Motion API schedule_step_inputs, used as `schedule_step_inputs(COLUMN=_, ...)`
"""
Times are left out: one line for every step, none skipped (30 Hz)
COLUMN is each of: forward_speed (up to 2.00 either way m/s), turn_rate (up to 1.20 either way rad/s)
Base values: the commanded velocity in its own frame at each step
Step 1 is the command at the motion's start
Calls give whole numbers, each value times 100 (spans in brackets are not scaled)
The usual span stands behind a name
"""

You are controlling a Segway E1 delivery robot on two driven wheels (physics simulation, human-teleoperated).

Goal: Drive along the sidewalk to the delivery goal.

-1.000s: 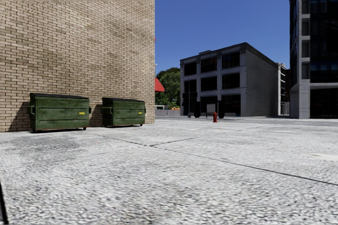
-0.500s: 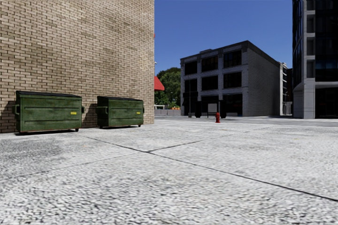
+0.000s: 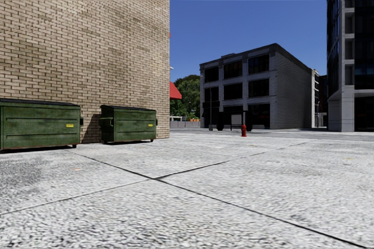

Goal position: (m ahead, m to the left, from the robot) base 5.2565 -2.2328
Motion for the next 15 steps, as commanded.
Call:
schedule_step_inputs(forward_speed=138, turn_rate=-100)
schedule_step_inputs(forward_speed=138, turn_rate=-120)
schedule_step_inputs(forward_speed=138, turn_rate=-120)
schedule_step_inputs(forward_speed=138, turn_rate=-120)
schedule_step_inputs(forward_speed=138, turn_rate=-120)
schedule_step_inputs(forward_speed=138, turn_rate=-120)
schedule_step_inputs(forward_speed=138, turn_rate=-120)
schedule_step_inputs(forward_speed=138, turn_rate=-119)
schedule_step_inputs(forward_speed=138, turn_rate=-119)
schedule_step_inputs(forward_speed=138, turn_rate=-106)
schedule_step_inputs(forward_speed=138, turn_rate=-64)
schedule_step_inputs(forward_speed=138, turn_rate=-8)
schedule_step_inputs(forward_speed=138, turn_rate=-8)
schedule_step_inputs(forward_speed=138, turn_rate=-1)
schedule_step_inputs(forward_speed=138, turn_rate=0)
